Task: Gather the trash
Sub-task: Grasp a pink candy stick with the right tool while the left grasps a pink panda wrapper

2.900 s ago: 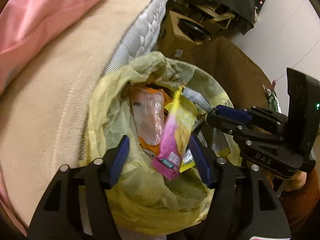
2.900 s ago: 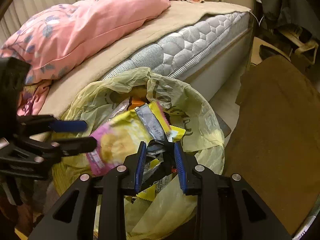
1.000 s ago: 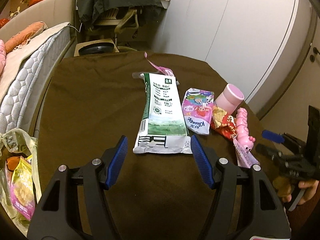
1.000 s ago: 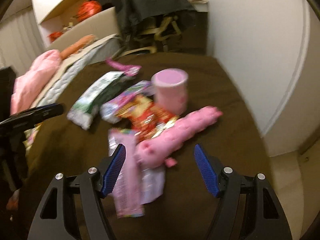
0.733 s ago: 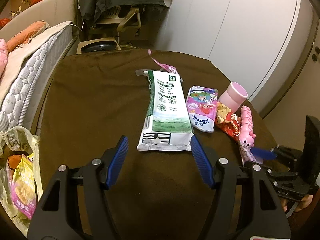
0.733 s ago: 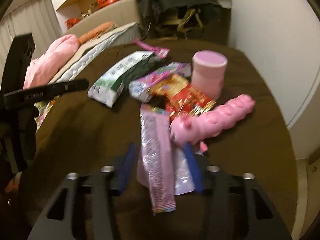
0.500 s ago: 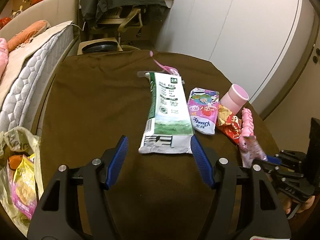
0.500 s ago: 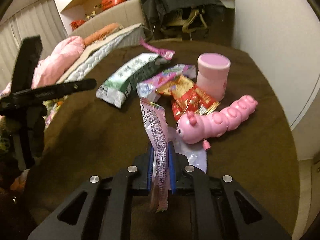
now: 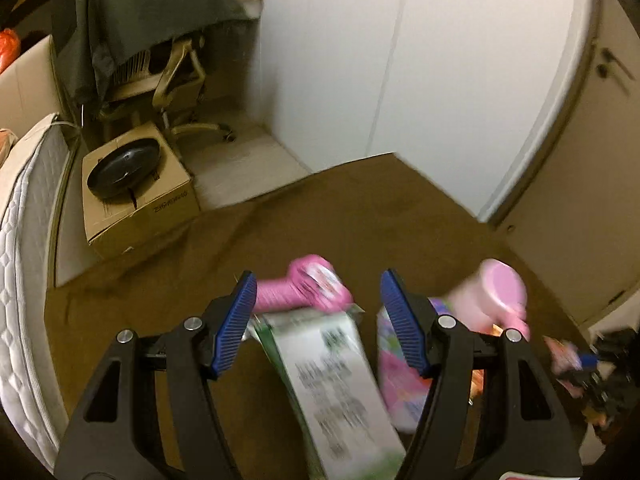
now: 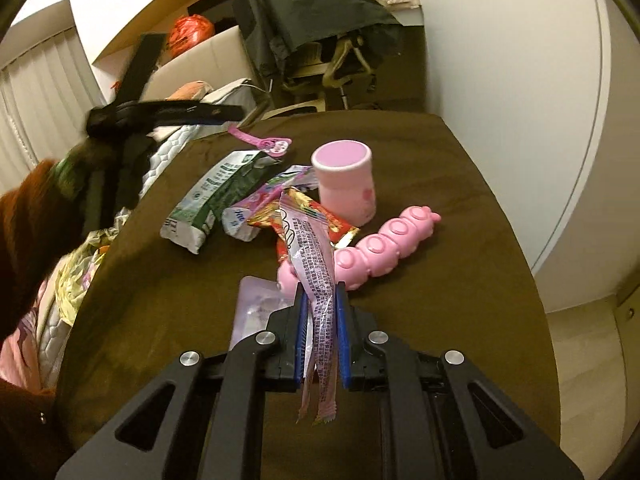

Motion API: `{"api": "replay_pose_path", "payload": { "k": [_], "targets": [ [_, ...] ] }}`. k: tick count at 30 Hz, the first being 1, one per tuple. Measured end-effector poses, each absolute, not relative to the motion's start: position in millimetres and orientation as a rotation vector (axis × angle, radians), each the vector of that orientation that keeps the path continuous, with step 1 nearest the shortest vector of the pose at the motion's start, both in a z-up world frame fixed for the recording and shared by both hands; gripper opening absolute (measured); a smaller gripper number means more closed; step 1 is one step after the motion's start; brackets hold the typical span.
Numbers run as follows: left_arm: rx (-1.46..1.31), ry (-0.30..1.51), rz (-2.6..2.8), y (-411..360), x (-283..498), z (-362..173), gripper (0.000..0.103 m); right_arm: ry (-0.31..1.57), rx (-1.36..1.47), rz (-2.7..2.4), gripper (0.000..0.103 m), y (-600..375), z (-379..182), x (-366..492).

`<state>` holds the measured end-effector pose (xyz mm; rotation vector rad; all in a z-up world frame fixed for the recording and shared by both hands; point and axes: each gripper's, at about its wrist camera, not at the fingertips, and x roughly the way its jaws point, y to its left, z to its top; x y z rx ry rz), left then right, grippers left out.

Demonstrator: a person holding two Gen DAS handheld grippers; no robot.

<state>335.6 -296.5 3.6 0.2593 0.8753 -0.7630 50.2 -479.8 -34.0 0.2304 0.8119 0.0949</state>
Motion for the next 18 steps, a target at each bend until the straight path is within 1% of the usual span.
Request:
{"api": "replay_pose_path", "payload": {
  "k": [4,5,8,13,18],
  "targets": [
    [0.266,0.986,-0.735,-309,370,-24,0.061,0.816,0.255,0.072,0.013,-488,-39,50],
    [0.286,1.024,-0.734,-311,374,-34,0.061,0.822,0.264,0.068,0.013,-491,-42,50],
    [0.334,1.059,-0.761,-306,366,-51,0.061,0.836,0.280,0.066,0.013,-496,-50,53],
    [0.323,1.099,-0.823,-291,343,-56,0.061,0.854,0.295,0.085,0.013,-495,-60,60],
    [0.381,1.092,-0.796,-299,333,-57,0.061,0.852,0.295,0.099,0.013,-492,-64,63]
  ]
}}
